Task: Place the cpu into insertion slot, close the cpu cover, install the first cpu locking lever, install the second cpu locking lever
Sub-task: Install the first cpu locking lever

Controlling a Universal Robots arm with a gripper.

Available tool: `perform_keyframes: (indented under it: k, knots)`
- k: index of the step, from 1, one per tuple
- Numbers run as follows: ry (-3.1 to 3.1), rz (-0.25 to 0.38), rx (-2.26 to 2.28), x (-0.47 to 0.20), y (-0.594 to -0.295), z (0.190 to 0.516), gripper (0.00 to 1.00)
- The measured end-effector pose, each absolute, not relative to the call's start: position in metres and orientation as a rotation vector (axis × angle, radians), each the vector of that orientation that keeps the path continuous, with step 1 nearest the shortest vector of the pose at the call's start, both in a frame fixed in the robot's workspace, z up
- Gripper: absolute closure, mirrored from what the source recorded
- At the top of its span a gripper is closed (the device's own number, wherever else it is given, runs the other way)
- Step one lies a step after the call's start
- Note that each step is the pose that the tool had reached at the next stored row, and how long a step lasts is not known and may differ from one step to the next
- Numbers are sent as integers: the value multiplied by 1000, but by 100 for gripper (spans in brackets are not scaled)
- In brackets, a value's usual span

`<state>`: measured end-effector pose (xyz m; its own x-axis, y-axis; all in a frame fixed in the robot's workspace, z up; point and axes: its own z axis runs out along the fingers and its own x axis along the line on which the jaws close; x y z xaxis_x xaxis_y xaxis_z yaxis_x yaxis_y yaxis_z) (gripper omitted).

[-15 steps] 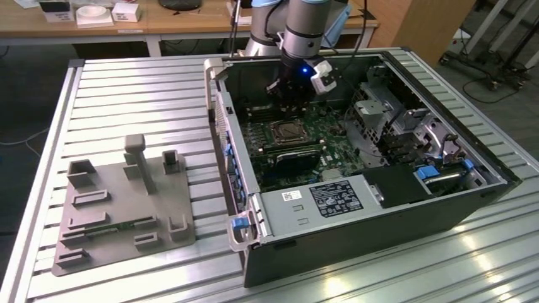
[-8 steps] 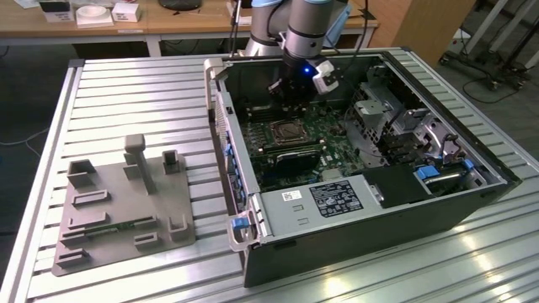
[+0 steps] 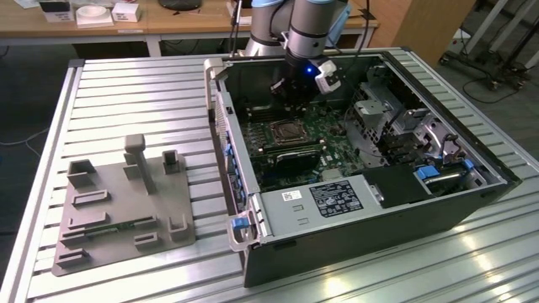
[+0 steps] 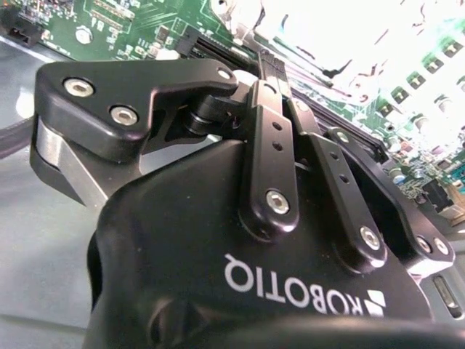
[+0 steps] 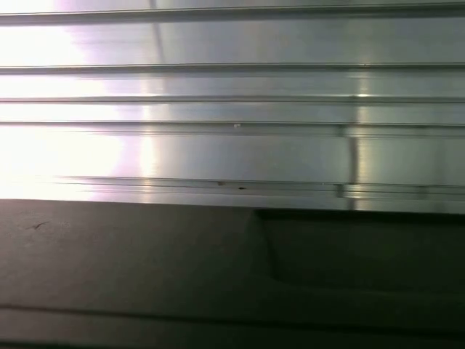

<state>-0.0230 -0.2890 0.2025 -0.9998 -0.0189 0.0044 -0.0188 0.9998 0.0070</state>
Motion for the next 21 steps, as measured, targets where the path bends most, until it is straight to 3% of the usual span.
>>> perform_keyframes:
  k: [21]
  knots:
    - [-3137,-11,40,-22,-289,202,89]
